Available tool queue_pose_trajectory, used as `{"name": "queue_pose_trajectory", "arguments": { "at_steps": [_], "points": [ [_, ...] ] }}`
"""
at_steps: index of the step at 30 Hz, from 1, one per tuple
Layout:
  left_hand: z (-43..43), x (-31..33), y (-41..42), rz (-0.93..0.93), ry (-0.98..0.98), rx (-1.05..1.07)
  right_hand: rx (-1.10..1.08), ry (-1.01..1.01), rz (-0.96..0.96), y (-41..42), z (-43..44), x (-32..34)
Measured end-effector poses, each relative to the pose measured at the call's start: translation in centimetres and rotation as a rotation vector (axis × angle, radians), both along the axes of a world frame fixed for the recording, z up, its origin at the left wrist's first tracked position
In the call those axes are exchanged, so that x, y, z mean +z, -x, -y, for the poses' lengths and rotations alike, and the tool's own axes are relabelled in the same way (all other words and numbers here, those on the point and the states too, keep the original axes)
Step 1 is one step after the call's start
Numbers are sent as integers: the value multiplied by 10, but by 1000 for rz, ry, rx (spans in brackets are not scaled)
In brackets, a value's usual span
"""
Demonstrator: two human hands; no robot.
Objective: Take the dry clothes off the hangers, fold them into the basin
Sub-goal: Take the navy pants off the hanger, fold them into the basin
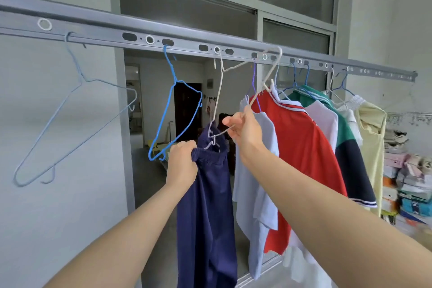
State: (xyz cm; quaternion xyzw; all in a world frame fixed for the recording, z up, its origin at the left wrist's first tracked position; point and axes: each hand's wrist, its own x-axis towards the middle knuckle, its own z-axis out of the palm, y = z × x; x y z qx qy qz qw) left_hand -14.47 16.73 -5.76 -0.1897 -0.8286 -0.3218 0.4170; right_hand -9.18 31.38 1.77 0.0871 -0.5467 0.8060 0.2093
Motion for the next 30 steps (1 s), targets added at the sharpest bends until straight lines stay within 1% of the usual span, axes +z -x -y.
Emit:
{"name": "queue_pose_trajectory", "arguments": {
  "at_steps": [4,7,9,12,13,14,16,17,19,23,25,27,28,30],
  "points": [
    [-16,-7,13,57,-7,-44,73,158,-23,-6,-18,-1],
    [-26,-19,21,91,-20,-36,83,139,-33,-9,-34,-5],
    [-34,-25,25,121,2,-87,90,132,-14,-8,-44,-12],
    [-49,-24,21,193,92,-193,111,61,115,-7,-58,-35],
    [-53,-20,18,218,122,-249,116,0,182,-7,-62,-45],
    [-56,-17,13,257,156,-316,117,-103,266,-7,-65,-58],
    [-61,-15,1,350,270,-443,111,-391,412,-10,-72,-88],
    [-62,-17,-5,406,338,-496,129,-519,451,-12,-77,-104],
    [-66,-19,-18,493,405,-570,205,-683,481,-12,-91,-135],
    [-82,-15,-50,623,362,-693,375,-976,582,-32,-128,-182],
    [-92,-13,-59,645,381,-742,436,-1190,606,-43,-152,-197],
    [-105,-14,-65,660,407,-764,438,-1436,621,-51,-179,-209],
    [-110,-13,-67,665,428,-767,426,-1522,623,-53,-190,-213],
    [-135,-23,-71,694,475,-778,378,-1574,629,-66,-223,-225]
  ]
}}
